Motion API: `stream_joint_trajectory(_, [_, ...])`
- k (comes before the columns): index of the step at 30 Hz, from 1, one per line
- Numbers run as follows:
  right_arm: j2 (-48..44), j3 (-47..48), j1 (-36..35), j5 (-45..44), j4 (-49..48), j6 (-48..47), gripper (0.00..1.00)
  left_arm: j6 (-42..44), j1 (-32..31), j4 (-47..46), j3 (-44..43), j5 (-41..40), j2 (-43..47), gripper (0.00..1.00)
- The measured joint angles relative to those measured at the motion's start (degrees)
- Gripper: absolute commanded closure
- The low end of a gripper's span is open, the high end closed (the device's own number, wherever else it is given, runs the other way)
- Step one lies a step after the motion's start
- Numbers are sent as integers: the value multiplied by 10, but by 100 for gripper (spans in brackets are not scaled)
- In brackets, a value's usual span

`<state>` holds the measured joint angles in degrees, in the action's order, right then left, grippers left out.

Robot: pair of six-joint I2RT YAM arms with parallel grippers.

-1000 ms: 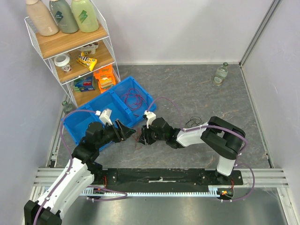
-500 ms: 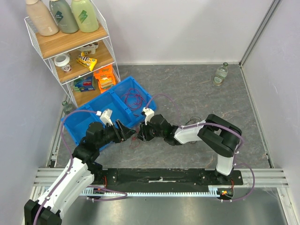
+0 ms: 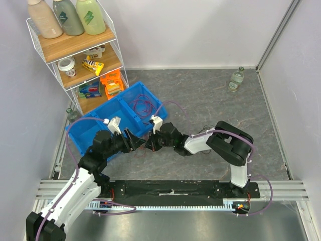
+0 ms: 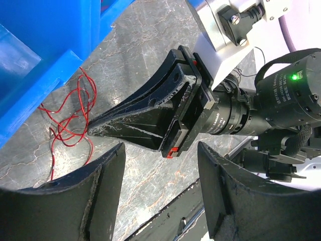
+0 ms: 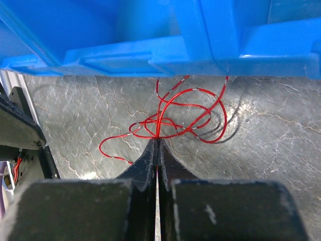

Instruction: Untangle the cables

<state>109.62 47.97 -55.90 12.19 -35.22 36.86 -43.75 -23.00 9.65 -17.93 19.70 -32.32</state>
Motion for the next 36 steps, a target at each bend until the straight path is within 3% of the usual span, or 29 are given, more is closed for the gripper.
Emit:
stream_joint_trajectory(6, [-38,-35,10,0,-3,9,100,0,0,0,0,0,-8,43])
stream_joint_trajectory(10, [-110,-103,14,10,-14,20,100,4,-13,1,-11,-4,-80,46])
stream_joint_trajectory(12, [-141,-137,14,16,-19,29,100,5,-41,2,-21,-20,-126,42])
stream_joint_trajectory(17, [-208,-183,14,14,8,41,100,6,-163,23,-66,-124,-195,44])
stream_joint_trajectory(20, [-260,-192,14,-3,38,40,100,5,-205,40,-95,-221,-220,45])
stream_joint_trajectory(26, [-357,-196,14,-43,110,21,100,6,-221,56,-113,-344,-271,48])
stream_joint_trajectory(36, [-448,-216,18,-89,185,7,100,6,-221,58,-131,-419,-374,54])
